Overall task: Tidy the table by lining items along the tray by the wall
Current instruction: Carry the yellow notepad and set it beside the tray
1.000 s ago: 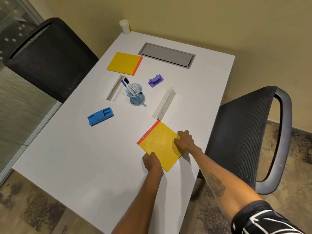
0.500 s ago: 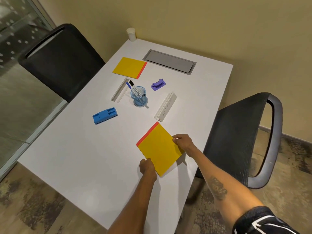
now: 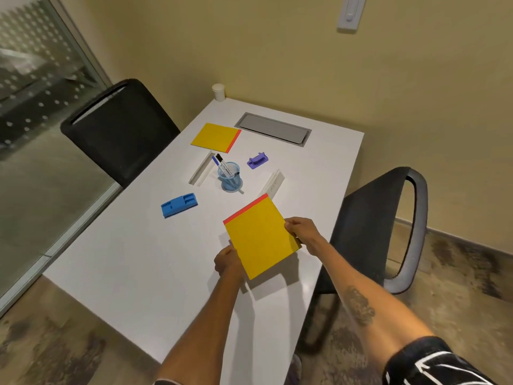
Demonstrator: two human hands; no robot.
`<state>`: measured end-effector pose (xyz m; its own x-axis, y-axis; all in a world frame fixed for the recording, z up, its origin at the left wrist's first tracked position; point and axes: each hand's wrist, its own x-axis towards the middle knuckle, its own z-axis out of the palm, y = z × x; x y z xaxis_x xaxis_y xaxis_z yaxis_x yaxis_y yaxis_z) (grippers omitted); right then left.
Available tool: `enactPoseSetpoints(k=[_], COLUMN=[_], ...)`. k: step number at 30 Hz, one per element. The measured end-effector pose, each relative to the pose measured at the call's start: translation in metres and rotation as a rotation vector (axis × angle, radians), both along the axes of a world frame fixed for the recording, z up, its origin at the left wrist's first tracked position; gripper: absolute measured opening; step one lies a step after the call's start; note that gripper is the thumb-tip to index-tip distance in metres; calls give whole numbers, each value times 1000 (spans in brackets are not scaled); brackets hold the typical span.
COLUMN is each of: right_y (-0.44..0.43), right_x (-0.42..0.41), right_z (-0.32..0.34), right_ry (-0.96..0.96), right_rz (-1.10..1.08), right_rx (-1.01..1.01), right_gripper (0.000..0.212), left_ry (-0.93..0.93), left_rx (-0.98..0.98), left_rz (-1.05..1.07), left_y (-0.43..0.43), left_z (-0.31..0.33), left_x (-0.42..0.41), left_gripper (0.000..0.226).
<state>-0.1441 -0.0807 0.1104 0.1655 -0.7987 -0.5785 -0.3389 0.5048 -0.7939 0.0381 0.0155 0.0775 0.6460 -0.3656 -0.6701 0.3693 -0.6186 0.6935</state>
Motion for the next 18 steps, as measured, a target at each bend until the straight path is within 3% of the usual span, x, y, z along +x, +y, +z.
enactPoseSetpoints(k=[4,10,18], right_y=[7,30,82], right_x=[-3,-9,-26], right_z=[24,52,80], right_ry=[-12,-36,-59], right_rz=[-28,-99,-130], right_rx=[-40,-100,-165], right_gripper=[31,31,30], left_ry=[4,50,-29], left_rx=[-91,-191,-302], left_rz=[10,-1,-89], left_y=[8,26,67], left_z=[18,43,75], left_x=[5,6,2], left_gripper=[30,33,35])
